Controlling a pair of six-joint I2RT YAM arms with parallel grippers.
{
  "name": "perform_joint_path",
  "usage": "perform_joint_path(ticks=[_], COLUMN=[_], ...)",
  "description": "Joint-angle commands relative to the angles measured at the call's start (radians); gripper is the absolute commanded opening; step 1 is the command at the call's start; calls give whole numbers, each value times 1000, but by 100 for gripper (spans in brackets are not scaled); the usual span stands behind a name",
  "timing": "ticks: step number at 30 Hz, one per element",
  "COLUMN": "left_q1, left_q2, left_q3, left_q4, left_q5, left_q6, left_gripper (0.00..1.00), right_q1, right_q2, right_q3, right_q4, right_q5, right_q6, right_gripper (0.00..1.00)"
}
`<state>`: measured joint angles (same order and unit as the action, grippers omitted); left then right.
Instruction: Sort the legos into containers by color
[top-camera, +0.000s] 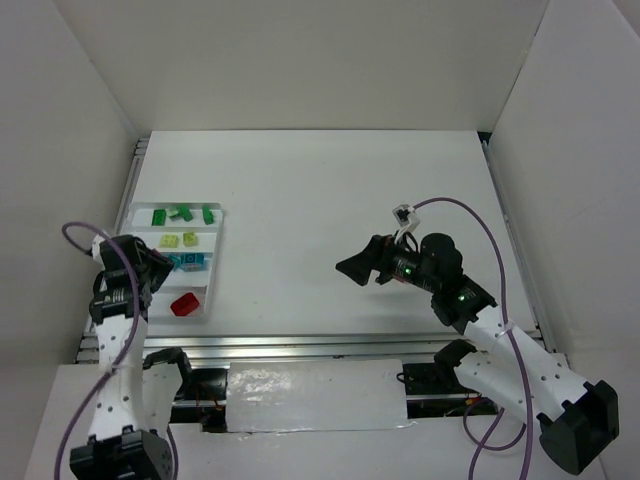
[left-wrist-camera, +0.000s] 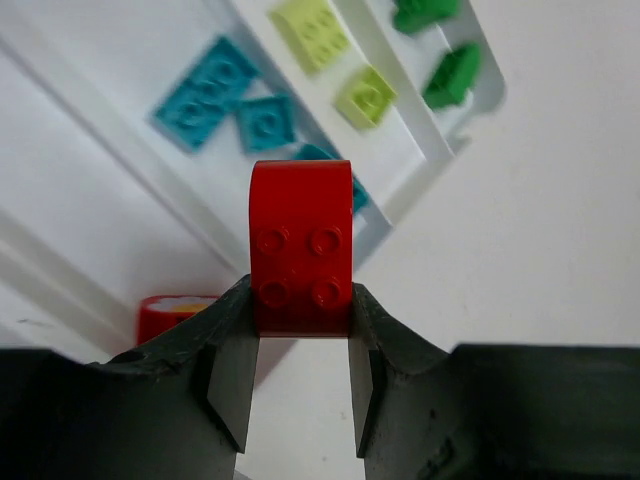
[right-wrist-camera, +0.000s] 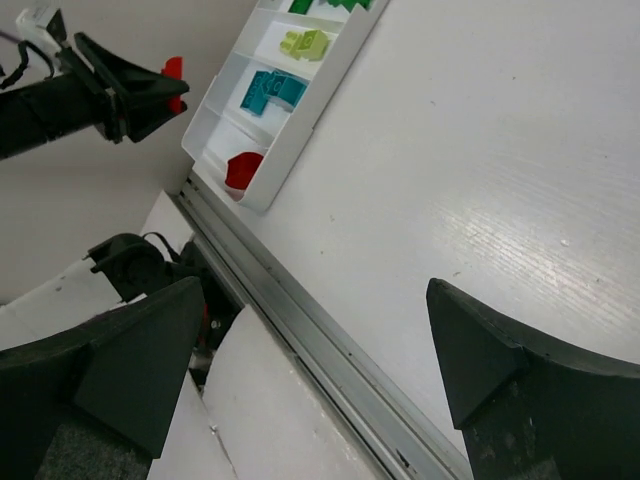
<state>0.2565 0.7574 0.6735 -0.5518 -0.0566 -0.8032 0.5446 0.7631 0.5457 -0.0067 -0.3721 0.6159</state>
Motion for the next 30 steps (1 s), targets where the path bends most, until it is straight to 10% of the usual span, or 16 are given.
perform_joint_path(ticks=[1,21,30], left_q1=[81,395,480], left_q2=[-75,171,244], left_q3=[-21,-77,-92], left_q4=[-83,-20,76], left_q5=[-144,-183,-51], left_q6=[-132,-134,-76], left_gripper=[0,1,67], right_q1=[-9,-9,-9], right_q2=[-18,-28,13], right_q3=[31,11,19], right_q4=[-3,-9,4], right_q5=[-10,-93,-113], right_q6=[-11,-44,-24], right_gripper=[100,100,100])
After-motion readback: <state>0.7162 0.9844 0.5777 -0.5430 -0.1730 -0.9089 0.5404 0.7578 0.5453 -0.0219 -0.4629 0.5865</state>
